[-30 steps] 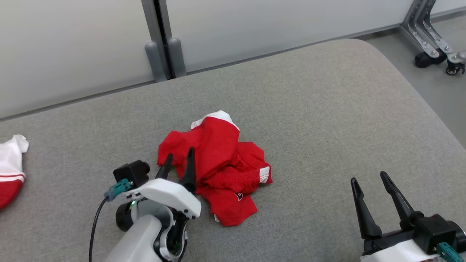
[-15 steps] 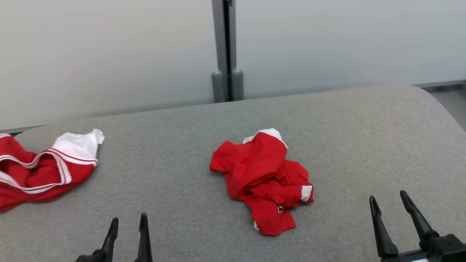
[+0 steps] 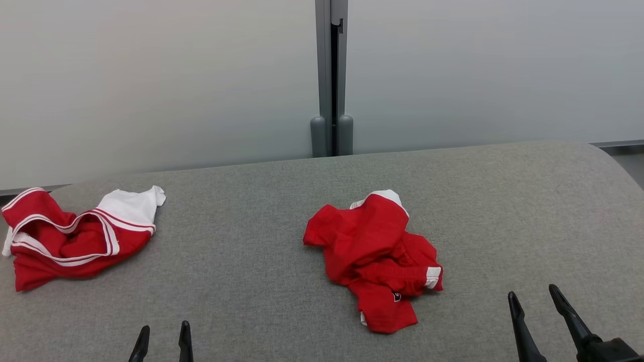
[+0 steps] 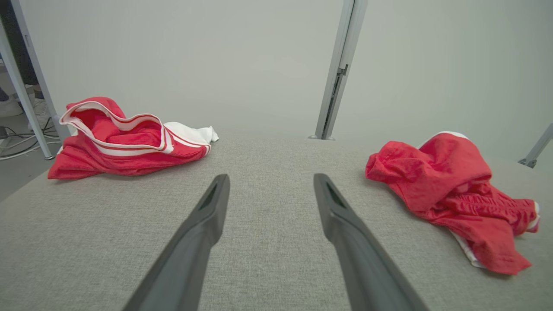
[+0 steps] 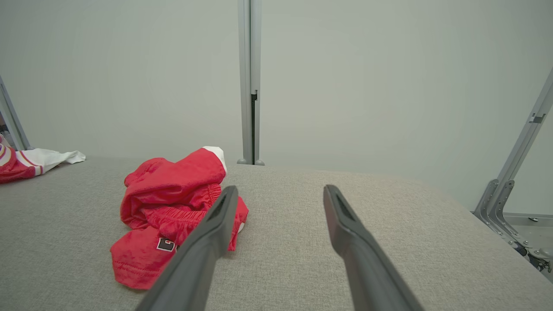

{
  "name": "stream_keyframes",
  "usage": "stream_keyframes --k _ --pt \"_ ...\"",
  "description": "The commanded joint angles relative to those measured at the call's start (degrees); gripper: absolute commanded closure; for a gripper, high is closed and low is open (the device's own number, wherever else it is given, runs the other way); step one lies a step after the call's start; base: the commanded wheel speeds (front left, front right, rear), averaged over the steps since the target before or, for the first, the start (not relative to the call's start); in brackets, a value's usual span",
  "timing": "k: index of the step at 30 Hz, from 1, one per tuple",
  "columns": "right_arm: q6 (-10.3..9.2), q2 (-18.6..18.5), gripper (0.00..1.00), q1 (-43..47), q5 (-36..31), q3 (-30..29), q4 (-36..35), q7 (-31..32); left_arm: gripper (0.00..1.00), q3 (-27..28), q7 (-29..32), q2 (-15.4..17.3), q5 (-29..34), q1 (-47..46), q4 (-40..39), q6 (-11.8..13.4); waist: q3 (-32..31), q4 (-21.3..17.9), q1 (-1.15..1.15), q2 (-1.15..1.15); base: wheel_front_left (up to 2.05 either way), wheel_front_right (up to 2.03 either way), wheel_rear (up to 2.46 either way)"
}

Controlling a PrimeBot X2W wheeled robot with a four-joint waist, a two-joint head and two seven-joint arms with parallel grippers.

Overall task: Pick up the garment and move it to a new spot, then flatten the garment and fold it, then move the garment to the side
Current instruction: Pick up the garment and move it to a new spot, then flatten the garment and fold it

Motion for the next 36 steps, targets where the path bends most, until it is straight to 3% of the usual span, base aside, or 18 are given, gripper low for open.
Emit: stream_keyframes --k 1,14,21,28,32,36 --pt "0.01 -0.1 0.00 0.2 0.4 0.1 0.2 -0.3 0.00 0.6 0.0 0.0 0.7 0.2 0.1 -0.7 0.1 -0.2 0.00 0.00 0.00 0.00 0.00" --pt "0.01 0.0 0.00 -1.0 0.5 0.6 0.0 -0.3 0.00 -1.3 0.0 -0.2 1.4 -3.0 -1.0 -2.5 1.3 -1.9 0.00 0.00 0.00 0.00 0.00" --pt "0.01 0.0 0.00 -3.5 0.8 2.1 -0.7 -0.3 0.00 -15.5 1.1 -0.2 2.7 -14.6 0.0 -6.3 4.6 -5.3 0.00 0.00 0.00 0.00 0.00" --pt "0.01 0.0 0.00 -7.5 2.5 4.5 -1.1 -0.3 0.00 -33.2 15.1 -0.1 -1.6 -32.1 5.6 -8.0 10.0 -12.4 0.00 0.00 0.00 0.00 0.00" --pt "0.01 -0.1 0.00 -9.2 4.4 4.8 -1.0 -0.3 0.00 -39.1 22.2 -0.1 -3.8 -40.2 11.3 -6.9 13.0 -16.6 0.00 0.00 0.00 0.00 0.00" --pt "0.01 0.0 0.00 -10.2 6.4 5.0 -0.5 -0.3 0.00 -41.8 28.1 -0.1 -5.3 -45.5 18.5 -4.1 14.9 -20.4 0.00 0.00 0.00 0.00 0.00"
